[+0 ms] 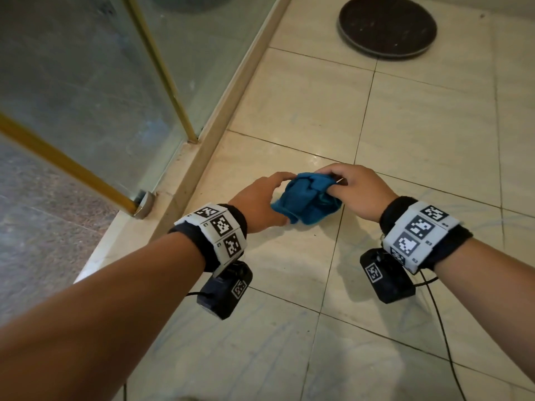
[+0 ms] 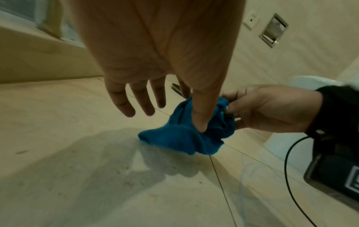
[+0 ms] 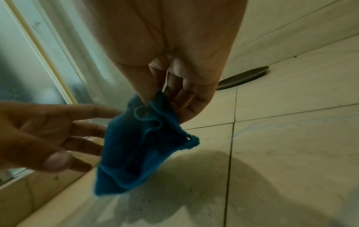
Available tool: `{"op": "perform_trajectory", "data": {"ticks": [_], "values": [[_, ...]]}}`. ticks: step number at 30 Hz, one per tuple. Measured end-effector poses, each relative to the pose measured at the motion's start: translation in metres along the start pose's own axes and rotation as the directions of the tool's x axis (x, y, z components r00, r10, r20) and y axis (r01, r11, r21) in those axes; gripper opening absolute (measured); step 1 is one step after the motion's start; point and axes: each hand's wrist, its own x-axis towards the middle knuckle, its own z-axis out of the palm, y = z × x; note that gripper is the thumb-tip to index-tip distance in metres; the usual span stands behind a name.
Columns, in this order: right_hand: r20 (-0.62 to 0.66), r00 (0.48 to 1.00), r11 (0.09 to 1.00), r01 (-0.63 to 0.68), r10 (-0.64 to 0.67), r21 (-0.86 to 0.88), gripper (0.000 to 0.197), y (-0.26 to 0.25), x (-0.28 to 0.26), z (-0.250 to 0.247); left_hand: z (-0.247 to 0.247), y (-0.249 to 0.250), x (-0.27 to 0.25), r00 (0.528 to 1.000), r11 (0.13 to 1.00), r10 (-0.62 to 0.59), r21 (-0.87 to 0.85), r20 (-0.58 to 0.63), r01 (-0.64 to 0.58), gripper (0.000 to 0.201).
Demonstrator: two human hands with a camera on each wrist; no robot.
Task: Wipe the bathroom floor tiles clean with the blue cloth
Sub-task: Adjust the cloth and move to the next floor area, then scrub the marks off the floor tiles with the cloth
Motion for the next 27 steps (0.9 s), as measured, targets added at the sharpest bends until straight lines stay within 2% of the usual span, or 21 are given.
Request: {"op": "perform_trajectory", "data": {"ticks": [3, 5, 7, 8, 10, 12, 15, 16, 19, 21, 22, 23, 24, 25, 27], "values": [[0.036, 0.999, 0.984, -0.032, 0.026, 0.175, 0.037, -0.001, 0.000, -0.002, 0.005, 0.010, 0.001, 0.998, 0.998, 0.046, -0.050, -0.053, -0.049, 0.075], [0.047, 0.998, 0.952, -0.055, 0.043, 0.302, 0.035, -0.002, -0.001, -0.002, 0.008, 0.016, 0.004, 0.998, 0.997, 0.031, -0.074, -0.057, -0.035, 0.062], [0.040, 0.999, 0.938, -0.038, 0.026, 0.344, 0.033, -0.002, -0.002, 0.000, 0.010, 0.019, 0.007, 0.997, 0.999, 0.012, -0.040, -0.074, -0.015, 0.047], [0.033, 0.999, 0.957, -0.007, -0.003, 0.289, 0.034, -0.002, -0.003, 0.000, 0.010, 0.020, 0.009, 0.995, 1.000, 0.006, -0.024, -0.096, -0.009, 0.040], [0.041, 0.994, 0.995, 0.096, -0.097, 0.021, 0.039, -0.002, -0.008, 0.001, 0.008, 0.021, 0.012, 0.988, 0.999, -0.009, -0.046, -0.154, 0.002, 0.033], [0.081, 0.983, 0.967, 0.179, -0.166, -0.182, 0.056, -0.001, -0.014, 0.007, 0.009, 0.022, 0.016, 0.980, 0.990, -0.024, -0.138, -0.198, -0.003, 0.029], [0.050, 0.991, 0.969, 0.131, -0.123, -0.207, 0.077, 0.006, -0.019, 0.019, 0.017, 0.027, 0.022, 0.991, 0.959, -0.049, -0.284, -0.124, 0.012, 0.023], [0.001, 0.995, 0.979, 0.100, -0.101, -0.179, 0.076, 0.010, -0.019, 0.021, 0.022, 0.029, 0.024, 0.996, 0.944, -0.043, -0.330, -0.074, 0.016, 0.022], [-0.154, 0.984, 0.988, 0.065, -0.087, -0.141, 0.052, 0.022, -0.015, 0.021, 0.037, 0.031, 0.033, 1.000, 0.918, -0.005, -0.396, 0.011, 0.009, 0.017], [-0.210, 0.977, 0.990, 0.016, -0.046, -0.142, 0.048, 0.031, -0.015, 0.013, 0.042, 0.028, 0.040, 1.000, 0.949, 0.023, -0.314, -0.011, -0.025, 0.024], [-0.238, 0.971, 0.990, -0.019, -0.014, -0.137, 0.049, 0.036, -0.014, 0.008, 0.044, 0.024, 0.045, 0.998, 0.979, 0.049, -0.196, -0.028, -0.054, 0.034], [-0.275, 0.961, 0.988, -0.047, 0.005, -0.145, 0.049, 0.040, -0.013, 0.003, 0.044, 0.020, 0.049, 0.997, 0.997, 0.077, -0.003, -0.026, -0.077, 0.047], [-0.316, 0.949, 0.982, -0.060, 0.001, -0.178, 0.047, 0.045, -0.011, 0.000, 0.045, 0.016, 0.053, 0.997, 0.972, 0.081, 0.220, 0.004, -0.080, 0.063], [-0.339, 0.941, 0.972, -0.063, -0.018, -0.226, 0.045, 0.050, -0.009, -0.001, 0.047, 0.012, 0.055, 0.998, 0.911, 0.051, 0.407, 0.048, -0.066, 0.080], [-0.257, 0.966, 0.950, -0.083, 0.003, -0.302, 0.049, 0.055, -0.005, 0.004, 0.051, 0.009, 0.057, 0.992, 0.809, -0.046, 0.587, 0.119, -0.033, 0.105]]}}
